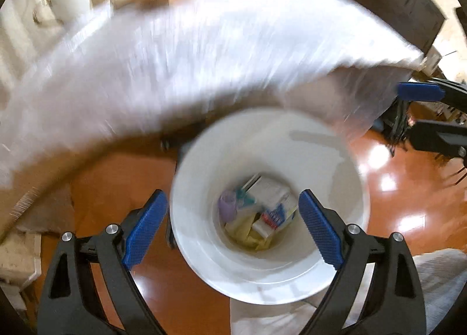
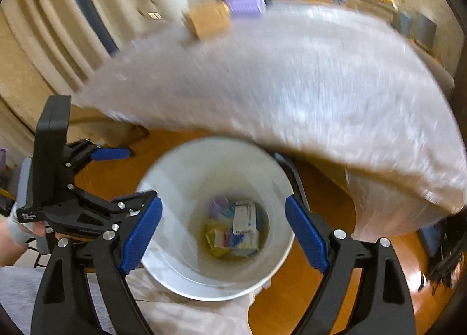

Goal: Collect trash
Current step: 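Swing both open tools back over the table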

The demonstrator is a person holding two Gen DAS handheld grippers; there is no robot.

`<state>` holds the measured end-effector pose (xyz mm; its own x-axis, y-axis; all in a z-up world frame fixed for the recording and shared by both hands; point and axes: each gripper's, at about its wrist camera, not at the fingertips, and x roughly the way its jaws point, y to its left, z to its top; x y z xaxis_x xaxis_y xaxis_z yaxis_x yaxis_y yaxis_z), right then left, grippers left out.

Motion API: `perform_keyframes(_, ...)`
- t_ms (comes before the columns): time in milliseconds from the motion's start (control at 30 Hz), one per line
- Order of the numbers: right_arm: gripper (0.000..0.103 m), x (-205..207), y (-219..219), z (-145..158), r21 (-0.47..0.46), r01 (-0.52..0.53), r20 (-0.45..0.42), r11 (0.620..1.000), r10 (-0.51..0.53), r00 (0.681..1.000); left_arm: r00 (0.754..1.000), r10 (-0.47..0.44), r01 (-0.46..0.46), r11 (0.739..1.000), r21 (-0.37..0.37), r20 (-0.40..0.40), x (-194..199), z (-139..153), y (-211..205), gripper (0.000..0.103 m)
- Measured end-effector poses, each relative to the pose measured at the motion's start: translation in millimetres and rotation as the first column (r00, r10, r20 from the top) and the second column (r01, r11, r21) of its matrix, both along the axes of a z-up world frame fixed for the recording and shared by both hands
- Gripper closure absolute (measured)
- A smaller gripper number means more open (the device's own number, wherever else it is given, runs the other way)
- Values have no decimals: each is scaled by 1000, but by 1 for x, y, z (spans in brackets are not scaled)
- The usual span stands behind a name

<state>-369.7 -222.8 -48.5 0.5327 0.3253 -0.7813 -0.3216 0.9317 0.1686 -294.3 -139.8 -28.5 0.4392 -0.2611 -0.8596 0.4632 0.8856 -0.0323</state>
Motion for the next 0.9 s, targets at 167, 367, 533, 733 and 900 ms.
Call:
perform_keyframes(167,4,7,-6,57,-19,9,216,1000,-4,976,976,-44,67,993,-101,212,-17,79,0,1)
perform_keyframes(367,4,84,-17,80,26,103,244,994,-106,964,885,5,25,998,-59,466,11,121,-5,1)
perform_keyframes(533,4,160,-1,79,12,90,228,996,-90,969,878,0,-5,1000,8,479,75,113,-3,1)
perform_keyframes(733,4,263,16,55,6,99,108,995,-99,989,942,59,-55,998,-22,330,140,97,5,1)
perform_keyframes(900,4,328,28,35,91,147,-32,985,-145,989,955,129,-111,990,-82,266,175,88,9,1)
